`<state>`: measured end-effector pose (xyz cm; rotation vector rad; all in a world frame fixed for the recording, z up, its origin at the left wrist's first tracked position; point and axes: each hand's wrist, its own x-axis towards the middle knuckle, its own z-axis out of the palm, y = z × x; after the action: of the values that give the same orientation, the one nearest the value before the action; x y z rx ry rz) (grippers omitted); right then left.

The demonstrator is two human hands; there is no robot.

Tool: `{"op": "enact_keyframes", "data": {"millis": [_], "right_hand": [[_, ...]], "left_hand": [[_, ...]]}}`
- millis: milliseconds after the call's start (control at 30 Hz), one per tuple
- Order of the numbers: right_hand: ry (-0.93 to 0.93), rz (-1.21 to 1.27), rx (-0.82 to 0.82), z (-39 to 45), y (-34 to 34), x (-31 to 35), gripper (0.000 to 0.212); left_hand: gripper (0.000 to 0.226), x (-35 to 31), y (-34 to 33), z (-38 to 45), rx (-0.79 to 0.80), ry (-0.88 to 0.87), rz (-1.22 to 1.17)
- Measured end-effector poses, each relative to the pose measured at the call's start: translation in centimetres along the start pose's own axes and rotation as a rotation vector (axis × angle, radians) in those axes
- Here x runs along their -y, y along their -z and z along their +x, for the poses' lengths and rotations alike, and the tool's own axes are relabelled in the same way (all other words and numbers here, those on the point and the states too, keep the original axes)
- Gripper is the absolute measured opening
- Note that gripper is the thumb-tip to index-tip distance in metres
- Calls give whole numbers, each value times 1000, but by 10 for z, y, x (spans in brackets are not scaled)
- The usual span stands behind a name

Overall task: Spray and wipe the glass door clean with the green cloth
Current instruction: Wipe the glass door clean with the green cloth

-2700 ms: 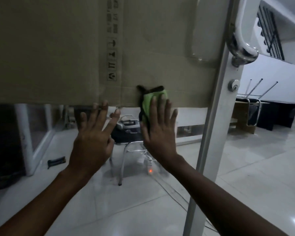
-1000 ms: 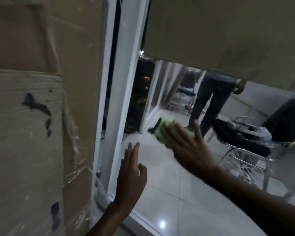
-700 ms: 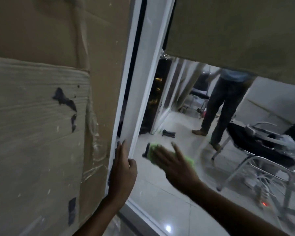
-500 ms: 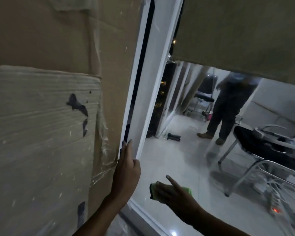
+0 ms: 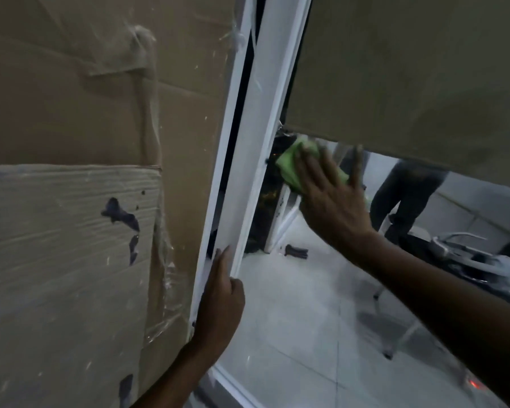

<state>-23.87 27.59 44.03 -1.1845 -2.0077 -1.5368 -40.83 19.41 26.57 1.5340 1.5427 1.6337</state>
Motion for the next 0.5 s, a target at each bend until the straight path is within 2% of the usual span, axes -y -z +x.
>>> {"op": "enact_keyframes", "data": {"millis": [67,133,300,367,433,500], "right_hand": [[-128,7,-18,3,14,-15,73],[-97,6,-19,-21,11,-6,78],[376,-28,136,-158,-30,37,83],[474,-85,225,-204,-25,30,82],[454,-102,239,-226,-12,9,87],[283,-80,164,-218,6,-24,87]], "left_hand": [[61,-9,-5,3,9,4,-21],[62,-18,-9,4,27,-1,-43],[61,-25,-11,2,113,-78,-12],[60,-31,-13,-2,156,-117,12],[60,-40,-20,-7,174,-144,37],[60,-53,-33,-9,182,-196,53]]}}
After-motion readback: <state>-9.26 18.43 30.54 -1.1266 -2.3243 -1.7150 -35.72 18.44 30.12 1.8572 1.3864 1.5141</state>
